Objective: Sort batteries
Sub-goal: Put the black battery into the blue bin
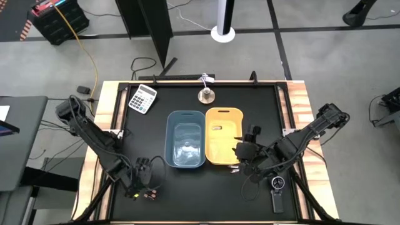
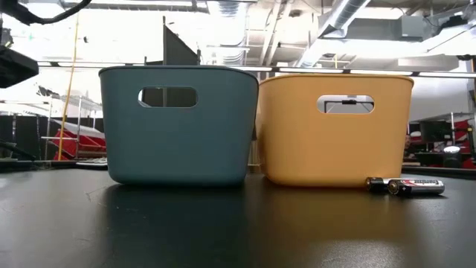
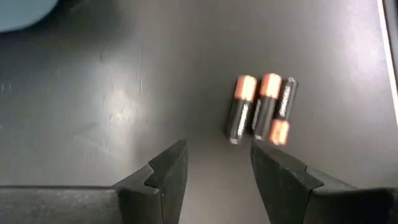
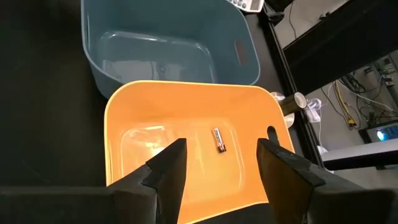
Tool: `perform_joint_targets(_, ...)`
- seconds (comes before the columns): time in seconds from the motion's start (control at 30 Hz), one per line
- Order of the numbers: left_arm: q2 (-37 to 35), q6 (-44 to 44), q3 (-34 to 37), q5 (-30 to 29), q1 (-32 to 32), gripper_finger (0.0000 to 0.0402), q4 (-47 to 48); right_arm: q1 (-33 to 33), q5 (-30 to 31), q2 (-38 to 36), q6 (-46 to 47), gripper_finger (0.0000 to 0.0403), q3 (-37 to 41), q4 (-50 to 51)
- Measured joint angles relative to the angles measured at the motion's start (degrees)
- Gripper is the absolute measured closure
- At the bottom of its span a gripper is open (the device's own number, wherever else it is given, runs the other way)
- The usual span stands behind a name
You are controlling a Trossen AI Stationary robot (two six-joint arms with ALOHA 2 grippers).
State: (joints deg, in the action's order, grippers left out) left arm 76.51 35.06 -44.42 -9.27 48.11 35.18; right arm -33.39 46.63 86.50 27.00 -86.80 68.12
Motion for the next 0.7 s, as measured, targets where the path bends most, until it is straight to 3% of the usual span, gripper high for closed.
perform_joint_targets(0.3,6.8,0.8,0.0,-0.1,1.1,0.0233,-3.7,0.0,0.0,0.0,0.1,0.0193,0.0,-0.3)
perform_joint_targets(0.7,7.1,2.4,2.4,-0.3,1.1,0.0233,-9.4,0.0,0.0,0.0,0.1,0.0193,0.0,-0.4)
